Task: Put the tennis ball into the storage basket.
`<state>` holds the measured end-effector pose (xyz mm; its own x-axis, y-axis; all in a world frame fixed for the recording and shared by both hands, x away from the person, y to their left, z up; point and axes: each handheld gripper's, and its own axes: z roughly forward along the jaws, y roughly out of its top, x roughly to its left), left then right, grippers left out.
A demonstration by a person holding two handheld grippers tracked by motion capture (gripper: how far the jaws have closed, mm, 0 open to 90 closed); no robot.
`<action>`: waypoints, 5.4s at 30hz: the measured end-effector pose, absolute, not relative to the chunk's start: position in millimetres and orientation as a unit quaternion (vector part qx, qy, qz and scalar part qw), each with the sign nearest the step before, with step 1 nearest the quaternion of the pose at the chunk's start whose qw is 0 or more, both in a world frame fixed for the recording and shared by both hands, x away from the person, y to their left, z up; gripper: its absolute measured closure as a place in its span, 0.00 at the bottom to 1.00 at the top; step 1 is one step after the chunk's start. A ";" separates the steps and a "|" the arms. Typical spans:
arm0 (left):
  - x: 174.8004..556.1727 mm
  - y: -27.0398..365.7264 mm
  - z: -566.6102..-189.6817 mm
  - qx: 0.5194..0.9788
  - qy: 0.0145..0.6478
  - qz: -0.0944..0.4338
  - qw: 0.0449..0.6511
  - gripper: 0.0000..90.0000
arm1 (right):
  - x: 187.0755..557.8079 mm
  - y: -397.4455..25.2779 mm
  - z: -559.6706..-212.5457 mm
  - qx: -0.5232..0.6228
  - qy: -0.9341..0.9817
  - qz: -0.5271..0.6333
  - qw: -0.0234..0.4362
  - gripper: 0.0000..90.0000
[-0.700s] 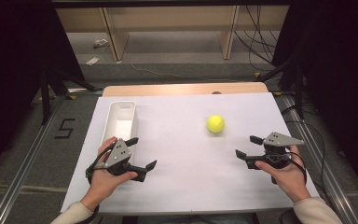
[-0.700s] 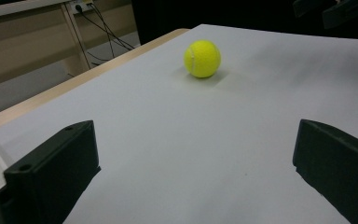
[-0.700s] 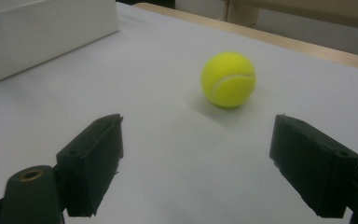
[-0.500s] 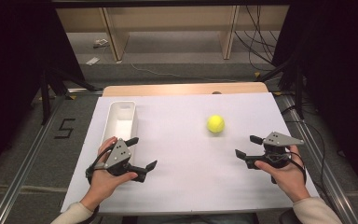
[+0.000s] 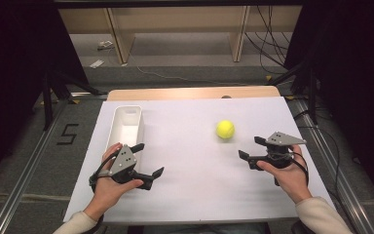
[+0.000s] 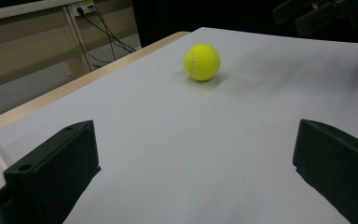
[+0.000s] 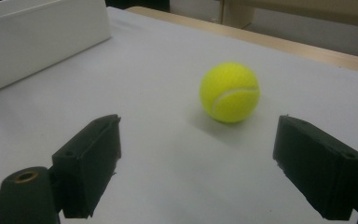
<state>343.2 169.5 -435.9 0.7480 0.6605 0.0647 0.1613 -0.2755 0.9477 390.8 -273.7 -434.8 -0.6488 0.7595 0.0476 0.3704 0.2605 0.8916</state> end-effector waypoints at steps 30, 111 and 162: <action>341.0 167.1 -433.4 0.766 0.262 0.229 0.541 0.00 | 442.3 -241.4 -441.4 0.374 0.770 0.463 0.229 0.17; 337.2 167.8 -433.5 0.769 0.254 0.229 0.540 0.00 | 512.9 -197.2 -476.9 0.413 0.799 0.374 0.226 0.29; 336.9 168.3 -432.7 0.768 0.253 0.230 0.541 0.00 | 498.1 -183.5 -443.6 0.399 0.773 0.434 0.234 0.29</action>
<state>336.9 168.3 -432.7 0.7656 0.6384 0.0798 0.1400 -0.2864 0.9478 498.1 -183.5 -443.6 -0.5715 0.8205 -0.0152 0.4140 0.3043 0.8579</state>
